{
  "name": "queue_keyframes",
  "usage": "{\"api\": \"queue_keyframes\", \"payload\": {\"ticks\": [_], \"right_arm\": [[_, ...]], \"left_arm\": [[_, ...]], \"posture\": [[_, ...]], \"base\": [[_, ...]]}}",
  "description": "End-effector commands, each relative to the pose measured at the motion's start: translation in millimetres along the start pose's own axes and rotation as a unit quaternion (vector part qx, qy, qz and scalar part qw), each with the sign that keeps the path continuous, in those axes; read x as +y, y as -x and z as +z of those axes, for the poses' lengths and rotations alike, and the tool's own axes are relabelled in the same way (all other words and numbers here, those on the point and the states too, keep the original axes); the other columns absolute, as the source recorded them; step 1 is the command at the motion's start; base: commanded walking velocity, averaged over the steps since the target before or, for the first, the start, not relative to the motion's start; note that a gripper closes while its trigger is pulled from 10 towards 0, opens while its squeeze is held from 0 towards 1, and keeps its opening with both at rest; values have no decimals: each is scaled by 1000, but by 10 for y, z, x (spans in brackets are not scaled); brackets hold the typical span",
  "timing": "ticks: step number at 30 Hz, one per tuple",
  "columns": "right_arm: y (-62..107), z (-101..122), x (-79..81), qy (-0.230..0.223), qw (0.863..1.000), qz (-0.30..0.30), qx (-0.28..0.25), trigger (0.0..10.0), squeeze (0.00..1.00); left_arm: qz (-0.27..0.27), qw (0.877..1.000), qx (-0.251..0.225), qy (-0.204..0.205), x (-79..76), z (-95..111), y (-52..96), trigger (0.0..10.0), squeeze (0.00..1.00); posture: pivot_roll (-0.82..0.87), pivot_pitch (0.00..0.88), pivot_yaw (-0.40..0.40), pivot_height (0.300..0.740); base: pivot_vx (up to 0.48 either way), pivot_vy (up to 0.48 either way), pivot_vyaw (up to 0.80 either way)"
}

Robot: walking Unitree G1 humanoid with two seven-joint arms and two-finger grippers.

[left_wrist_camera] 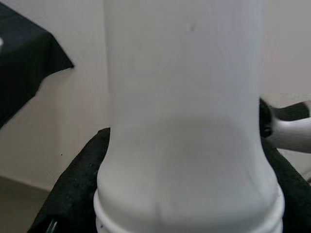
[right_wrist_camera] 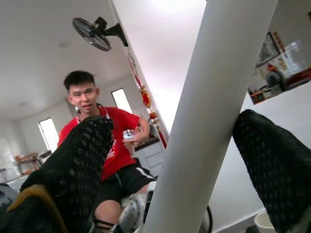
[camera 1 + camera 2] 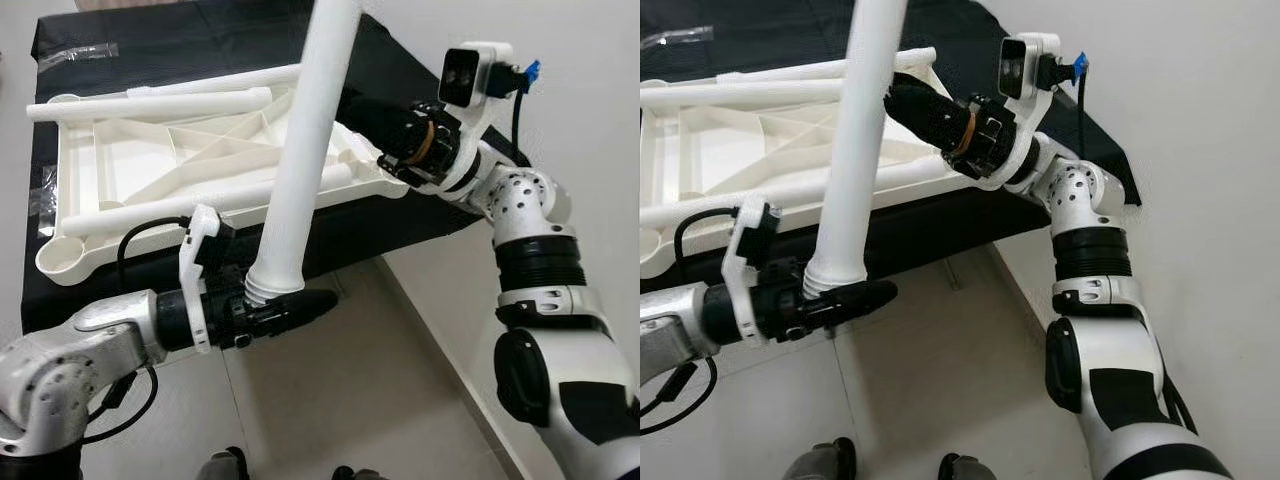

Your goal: Building children table

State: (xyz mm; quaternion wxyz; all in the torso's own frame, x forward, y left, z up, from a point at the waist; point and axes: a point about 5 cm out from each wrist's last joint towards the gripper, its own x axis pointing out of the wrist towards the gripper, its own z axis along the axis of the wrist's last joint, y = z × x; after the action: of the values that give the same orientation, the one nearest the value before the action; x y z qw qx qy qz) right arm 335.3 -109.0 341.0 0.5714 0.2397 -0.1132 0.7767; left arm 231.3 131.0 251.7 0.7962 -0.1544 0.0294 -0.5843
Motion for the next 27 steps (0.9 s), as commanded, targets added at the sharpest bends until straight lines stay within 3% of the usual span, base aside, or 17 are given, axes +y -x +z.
{"api": "queue_keyframes", "payload": {"ticks": [1,8,13,17,23,26,27], "right_arm": [[-29,-21,29,-6,1000,20,1,10000,0],[-92,-208,44,-46,996,42,56,10000,0],[-127,-420,28,-40,991,26,128,10000,0],[-144,-525,-10,-31,986,7,161,10000,0],[-179,-629,-57,-40,983,-24,178,10000,0],[-221,-674,-100,-57,984,-37,166,10000,0],[-221,-674,-100,-57,984,-37,166,10000,0]], "left_arm": [[-14,1000,-1,16,-19,-11,7,10000,0],[-54,995,54,68,-19,-36,188,10000,0],[-54,987,123,88,-36,-146,306,10000,0],[-46,984,148,92,-34,-213,330,10000,0],[-25,979,190,65,-15,-301,342,10000,0],[-2,973,229,-4,28,-370,323,10000,0],[-2,973,229,-4,28,-370,323,10000,0]], "posture": [[74,202,-56,740],[75,199,-49,740],[75,202,-41,740],[73,201,-40,740],[73,204,-41,740],[70,197,-40,740],[70,197,-40,740]], "base": [[0,0,0],[0,0,0],[0,0,0],[0,0,0],[0,0,0],[0,0,0],[0,0,0]]}}
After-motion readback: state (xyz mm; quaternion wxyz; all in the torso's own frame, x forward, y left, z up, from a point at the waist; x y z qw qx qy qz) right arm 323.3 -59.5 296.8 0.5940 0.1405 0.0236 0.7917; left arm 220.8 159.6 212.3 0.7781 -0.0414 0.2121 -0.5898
